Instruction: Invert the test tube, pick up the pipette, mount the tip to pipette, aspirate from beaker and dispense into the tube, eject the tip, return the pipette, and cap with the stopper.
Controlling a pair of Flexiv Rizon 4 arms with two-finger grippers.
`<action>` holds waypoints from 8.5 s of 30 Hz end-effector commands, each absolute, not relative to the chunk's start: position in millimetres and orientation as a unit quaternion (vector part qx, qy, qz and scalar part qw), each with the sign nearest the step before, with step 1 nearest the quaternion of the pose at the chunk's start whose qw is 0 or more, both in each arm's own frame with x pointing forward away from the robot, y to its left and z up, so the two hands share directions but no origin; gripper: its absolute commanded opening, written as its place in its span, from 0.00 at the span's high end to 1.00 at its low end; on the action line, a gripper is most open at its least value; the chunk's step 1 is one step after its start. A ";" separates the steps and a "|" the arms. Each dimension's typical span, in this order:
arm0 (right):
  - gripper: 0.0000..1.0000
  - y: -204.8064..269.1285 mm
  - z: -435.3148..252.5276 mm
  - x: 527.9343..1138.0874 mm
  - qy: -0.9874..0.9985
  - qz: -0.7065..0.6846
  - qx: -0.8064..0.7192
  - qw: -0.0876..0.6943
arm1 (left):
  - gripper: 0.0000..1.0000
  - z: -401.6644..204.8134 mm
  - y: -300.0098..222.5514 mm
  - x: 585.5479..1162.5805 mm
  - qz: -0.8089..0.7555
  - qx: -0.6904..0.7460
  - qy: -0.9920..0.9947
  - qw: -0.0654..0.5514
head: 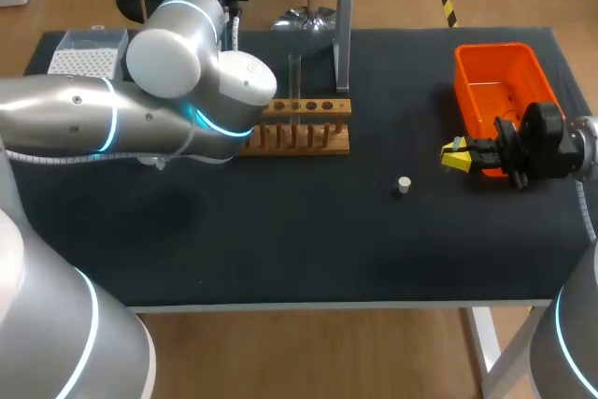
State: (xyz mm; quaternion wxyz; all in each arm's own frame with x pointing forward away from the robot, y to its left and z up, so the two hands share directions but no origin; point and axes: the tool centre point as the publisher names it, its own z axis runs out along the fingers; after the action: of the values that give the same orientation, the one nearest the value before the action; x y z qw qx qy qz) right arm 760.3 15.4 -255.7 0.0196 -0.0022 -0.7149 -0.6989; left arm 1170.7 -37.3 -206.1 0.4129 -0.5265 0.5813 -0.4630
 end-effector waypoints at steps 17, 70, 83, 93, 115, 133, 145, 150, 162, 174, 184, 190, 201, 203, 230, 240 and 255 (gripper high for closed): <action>1.00 15.8 -255.3 759.1 -0.716 -0.698 -0.003 0.018 | 1.00 -162.8 -36.8 1162.0 -0.466 -0.502 0.585 0.435; 1.00 15.8 -255.3 759.1 -0.716 -0.698 -0.003 0.018 | 1.00 -107.2 -71.2 996.7 -0.585 -0.321 0.693 0.272; 1.00 15.8 -255.3 759.1 -0.716 -0.698 -0.003 0.018 | 1.00 -62.4 -75.5 919.6 -0.645 -0.193 0.715 0.188; 1.00 15.8 -255.3 759.1 -0.716 -0.698 -0.003 0.018 | 1.00 -41.8 -108.1 881.0 -0.672 -0.056 0.736 0.056; 1.00 15.8 -255.3 759.1 -0.716 -0.698 -0.003 0.018 | 1.00 -39.0 -112.5 871.1 -0.672 -0.051 0.737 0.048; 1.00 15.8 -255.3 759.1 -0.716 -0.698 -0.003 0.018 | 1.00 -13.4 -178.2 795.2 -0.696 -0.007 0.717 0.033; 1.00 15.8 -255.3 759.1 -0.716 -0.698 -0.003 0.018 | 1.00 -7.8 -202.4 775.8 -0.697 -0.016 0.717 0.022; 1.00 15.8 -255.3 759.1 -0.716 -0.698 -0.003 0.018 | 1.00 -1.8 -209.1 769.2 -0.698 -0.009 0.716 0.024; 1.00 15.8 -255.3 759.1 -0.716 -0.698 -0.003 0.018 | 1.00 5.8 -222.1 767.6 -0.700 0.003 0.714 0.008; 1.00 15.8 -255.3 759.1 -0.716 -0.698 -0.003 0.018 | 1.00 10.7 -224.0 775.6 -0.701 0.010 0.713 -0.003; 1.00 15.8 -255.3 759.1 -0.716 -0.698 -0.003 0.018 | 1.00 12.3 -224.4 779.5 -0.699 0.013 0.715 -0.007; 1.00 15.8 -255.3 759.1 -0.716 -0.698 -0.003 0.018 | 1.00 13.4 -223.4 780.5 -0.699 0.015 0.715 -0.005; 1.00 15.8 -255.3 759.1 -0.716 -0.698 -0.003 0.018 | 1.00 14.0 -223.3 780.7 -0.700 0.017 0.714 -0.005; 1.00 15.8 -255.3 759.1 -0.716 -0.698 -0.003 0.018 | 1.00 14.0 -223.3 780.7 -0.700 0.017 0.714 -0.005; 1.00 15.8 -255.3 759.1 -0.716 -0.698 -0.003 0.018 | 1.00 11.7 -221.1 784.1 -0.702 0.018 0.712 -0.012; 1.00 15.8 -255.3 759.1 -0.716 -0.698 -0.003 0.018 | 1.00 6.8 -219.3 784.6 -0.709 0.019 0.704 -0.015; 1.00 15.8 -255.3 759.1 -0.716 -0.698 -0.003 0.018 | 1.00 8.6 -217.6 785.6 -0.710 0.020 0.704 -0.018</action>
State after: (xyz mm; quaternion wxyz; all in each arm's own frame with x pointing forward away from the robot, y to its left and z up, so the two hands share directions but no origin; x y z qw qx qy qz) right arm 760.3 15.4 -255.7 0.0196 -0.0022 -0.7149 -0.6989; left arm 784.9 -218.9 7.5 -0.0161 0.0184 0.7036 -0.7102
